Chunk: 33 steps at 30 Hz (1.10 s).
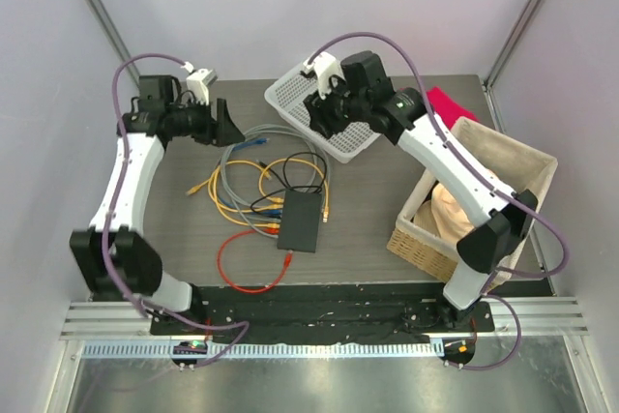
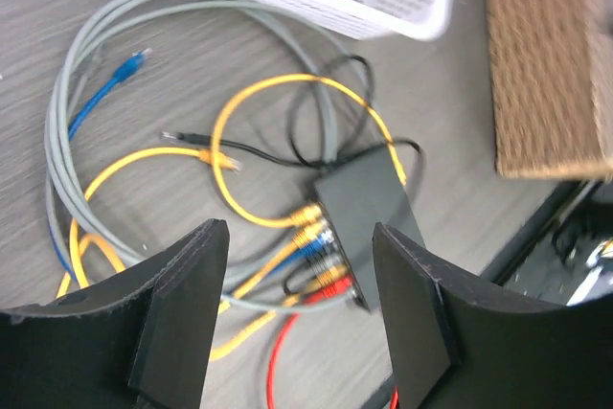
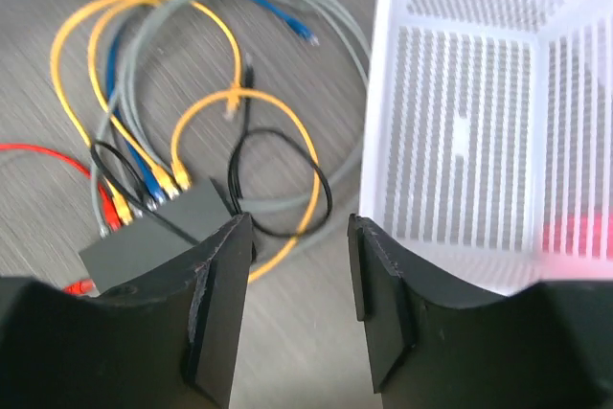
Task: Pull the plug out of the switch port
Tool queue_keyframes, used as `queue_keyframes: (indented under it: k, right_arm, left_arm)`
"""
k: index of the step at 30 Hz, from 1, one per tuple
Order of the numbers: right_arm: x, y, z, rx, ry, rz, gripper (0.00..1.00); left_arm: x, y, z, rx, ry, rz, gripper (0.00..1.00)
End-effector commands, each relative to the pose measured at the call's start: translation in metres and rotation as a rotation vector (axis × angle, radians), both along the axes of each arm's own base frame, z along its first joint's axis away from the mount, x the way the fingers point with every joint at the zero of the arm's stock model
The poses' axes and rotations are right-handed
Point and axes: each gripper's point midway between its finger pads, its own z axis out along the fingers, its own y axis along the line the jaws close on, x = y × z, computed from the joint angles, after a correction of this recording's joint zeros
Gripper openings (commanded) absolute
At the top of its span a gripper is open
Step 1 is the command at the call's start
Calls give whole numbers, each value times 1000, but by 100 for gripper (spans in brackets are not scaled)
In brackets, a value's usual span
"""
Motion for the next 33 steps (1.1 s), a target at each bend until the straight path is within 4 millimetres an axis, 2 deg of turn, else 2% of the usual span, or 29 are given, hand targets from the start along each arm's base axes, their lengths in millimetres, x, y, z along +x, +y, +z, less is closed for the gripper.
queue_keyframes:
  k: [1,2,5,6,7,8,9,10,11,12,14,15,18,19,20,22,25,26,30,33]
  right_arm:
    - [-8,30,-32,-11,116,165,51]
    - [-10,31,-35,-10,133,171,50]
    - [-27,24,-38,-4,177,211,47]
    - [-35,16,-52,-27,214,208,47]
    - [-47,8,-48,-30,211,210,47]
    - [-58,-2,-70,-75,247,227,46]
    - [-66,-9,-80,-100,263,235,44]
    - [-74,-17,-87,-121,280,238,40]
    - [-85,-26,-102,-152,319,235,36]
    - [-91,-32,-109,-172,339,235,26]
    - [-105,-43,-123,-204,375,239,14]
    - [-112,-53,-143,-240,415,218,7]
    - [-113,-66,-171,-277,433,145,1]
    - [-104,-61,-171,-224,420,77,1]
    - [-108,-64,-182,-214,442,37,1]
    - [-112,-56,-184,-121,500,-40,1]
    - [-132,-43,-193,-42,604,-17,1]
    - [-137,-46,-202,-47,618,-24,1]
    - [-131,-47,-214,-34,601,-77,1]
    - [-123,-53,-204,-16,566,-114,1]
  left_arm:
    - [43,-10,-29,-114,142,16,66]
    - [47,-17,-41,-152,184,-23,66]
    - [60,-20,-58,-167,222,-54,65]
    - [64,-20,-73,-163,267,-58,64]
    - [65,-19,-80,-139,264,-74,62]
    - [66,-20,-89,-121,285,-71,61]
    - [67,-16,-100,-89,308,-38,61]
    - [67,-15,-102,-89,316,-26,59]
    - [65,-16,-103,-107,349,9,58]
    - [61,-16,-112,-112,366,23,58]
    - [54,-17,-112,-128,376,56,54]
    - [46,-17,-124,-120,395,68,51]
    - [28,-19,-149,-45,452,71,35]
    - [25,-16,-158,-3,465,82,27]
    - [19,-17,-168,19,490,79,24]
    - [6,-13,-186,55,536,100,19]
    - [-11,-9,-197,113,535,87,16]
    - [-14,-8,-196,146,512,85,16]
    - [-31,-9,-210,169,530,67,16]
    - [-37,-16,-218,188,539,38,17]
